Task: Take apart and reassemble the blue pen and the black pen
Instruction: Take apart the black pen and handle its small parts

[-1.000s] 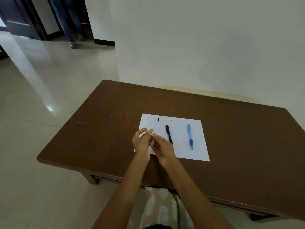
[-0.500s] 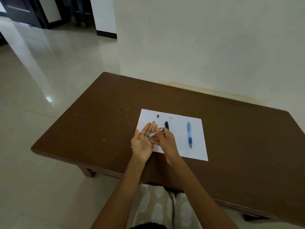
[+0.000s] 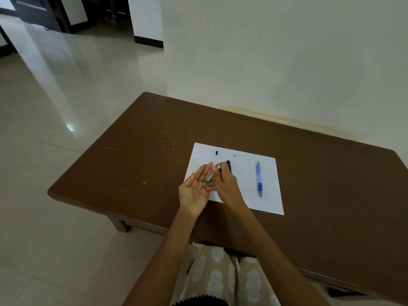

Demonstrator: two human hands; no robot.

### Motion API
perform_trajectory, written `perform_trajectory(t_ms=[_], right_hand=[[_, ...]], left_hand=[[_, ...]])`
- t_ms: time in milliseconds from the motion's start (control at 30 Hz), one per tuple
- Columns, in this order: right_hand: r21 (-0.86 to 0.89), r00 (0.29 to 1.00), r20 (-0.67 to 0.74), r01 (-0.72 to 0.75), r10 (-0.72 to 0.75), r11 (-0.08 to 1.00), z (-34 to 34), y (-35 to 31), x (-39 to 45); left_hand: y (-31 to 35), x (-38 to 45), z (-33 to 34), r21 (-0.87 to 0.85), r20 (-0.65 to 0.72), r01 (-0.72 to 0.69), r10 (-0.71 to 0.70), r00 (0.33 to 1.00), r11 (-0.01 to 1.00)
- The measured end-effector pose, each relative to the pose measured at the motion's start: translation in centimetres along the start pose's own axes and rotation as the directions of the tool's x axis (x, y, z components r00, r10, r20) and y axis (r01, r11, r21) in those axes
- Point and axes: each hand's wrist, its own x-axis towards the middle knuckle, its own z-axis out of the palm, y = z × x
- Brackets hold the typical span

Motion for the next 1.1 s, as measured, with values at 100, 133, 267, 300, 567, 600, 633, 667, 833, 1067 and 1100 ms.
perform_trajectory(t_ms=[100,133,267,300,567,600,633,667,833,1067,1100], right_hand=[[0.106,0.998,-0.029,-0.052,0.055,0.993,-0.2,0.1,0.1],[0.182,0.995,-0.031,-0.088,0.095,0.979,-0.2,0.2,0.1],[0.432,0.97,0.025,-0.229,0.242,0.872,-0.4,0.7,-0.4],[0.472,0.966,0.038,-0.243,0.255,0.847,-0.4,0.8,-0.4],[0.629,0.959,0.038,-0.242,0.282,0.739,-1.4,1.2,0.0],[0.639,0.959,0.039,-0.24,0.281,0.731,-1.5,1.3,0.0],[0.646,0.959,0.038,-0.238,0.28,0.726,-1.7,1.3,0.0],[0.653,0.959,0.036,-0.235,0.281,0.72,-1.9,1.3,0.0],[0.691,0.951,0.001,-0.224,0.308,0.688,-2.5,1.8,0.2],[0.717,0.944,-0.006,-0.225,0.328,0.66,-2.9,2.2,0.3],[0.719,0.943,-0.009,-0.225,0.332,0.657,-2.9,2.3,0.3]], left_hand=[[-0.1,-0.2,0.0,-0.002,0.004,0.002,-0.002,1.0,1.0],[-0.1,-0.2,0.1,-0.004,0.007,0.004,-0.004,1.0,1.0],[0.1,-0.5,0.0,0.077,0.019,-0.015,0.013,1.0,0.997],[0.1,-0.5,0.0,0.094,0.025,-0.02,0.018,1.0,0.995],[0.7,0.0,-0.5,0.297,0.036,-0.053,0.044,0.998,0.953],[0.7,0.1,-0.5,0.404,0.033,-0.059,0.05,0.998,0.913],[0.7,0.4,-0.3,0.56,0.032,-0.077,0.072,0.997,0.825],[0.7,0.7,0.0,0.736,0.044,-0.102,0.103,0.994,0.669],[0.4,2.6,-0.4,0.952,0.247,-0.243,0.001,0.969,-0.185],[0.6,3.6,-1.4,0.862,0.149,-0.209,-0.165,0.975,-0.462],[0.6,3.5,-1.4,0.869,0.148,-0.206,-0.161,0.976,-0.45]])
